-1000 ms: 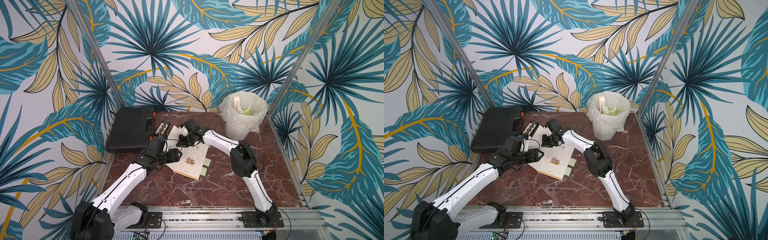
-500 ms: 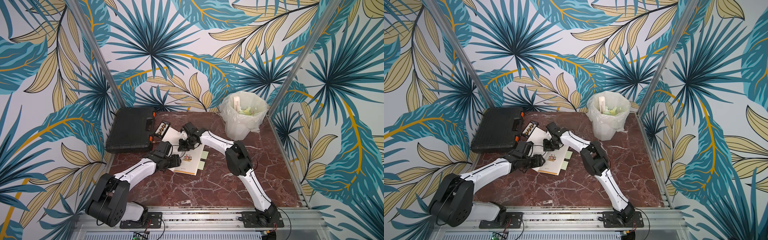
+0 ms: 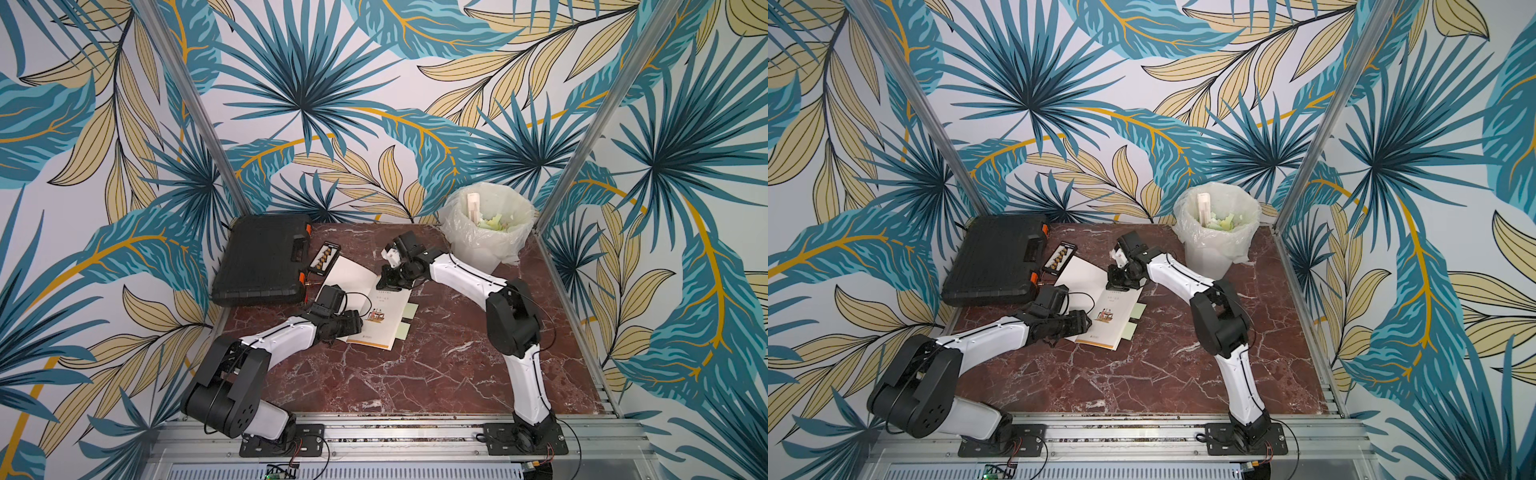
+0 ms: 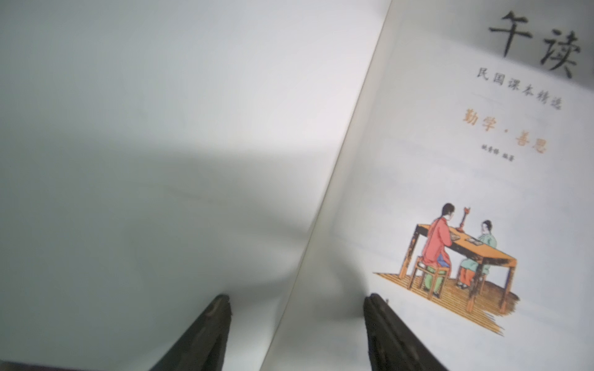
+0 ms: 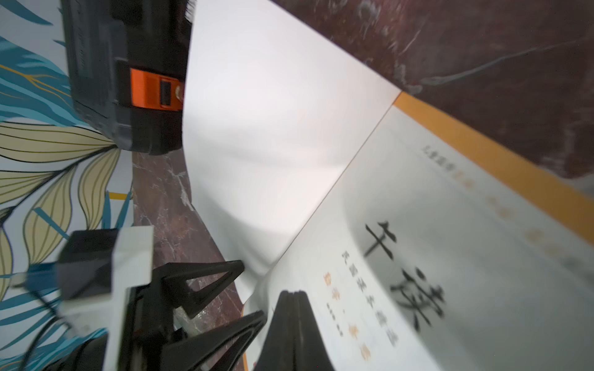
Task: Peel off the used sticky note
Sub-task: Open the book at the center of the board.
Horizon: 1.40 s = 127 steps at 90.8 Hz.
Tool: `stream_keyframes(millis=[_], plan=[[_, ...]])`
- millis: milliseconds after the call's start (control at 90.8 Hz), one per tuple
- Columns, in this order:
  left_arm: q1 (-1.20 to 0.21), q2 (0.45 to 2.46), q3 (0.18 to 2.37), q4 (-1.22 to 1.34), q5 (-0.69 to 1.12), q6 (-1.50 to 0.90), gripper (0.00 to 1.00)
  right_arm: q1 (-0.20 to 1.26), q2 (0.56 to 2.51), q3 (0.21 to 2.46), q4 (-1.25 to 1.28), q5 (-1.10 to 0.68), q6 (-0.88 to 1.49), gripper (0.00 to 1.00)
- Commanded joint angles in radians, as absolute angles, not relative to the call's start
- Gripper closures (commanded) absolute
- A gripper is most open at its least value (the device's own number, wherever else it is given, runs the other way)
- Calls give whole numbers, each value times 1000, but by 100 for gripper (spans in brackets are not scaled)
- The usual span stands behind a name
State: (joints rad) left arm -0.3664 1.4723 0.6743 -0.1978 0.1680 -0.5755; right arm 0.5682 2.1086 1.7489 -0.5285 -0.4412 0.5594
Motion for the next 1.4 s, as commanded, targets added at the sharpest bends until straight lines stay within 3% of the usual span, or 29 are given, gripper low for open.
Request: stream_keyframes(millis=[0,231,419,1388], plan=[[-375,1494,661,-215,137,-571,31,557,1983,1611,-413,-447,588,99],[-384,1483,675,-239,119,-567,31,531,1837,1359,-304,-450,629,98],[-388,1489,678,-241,113,-568,31,516,1825,1304,-293,-428,626,98],[-390,1493,677,-246,104,-567,31,379,1959,1475,-432,-347,573,100]])
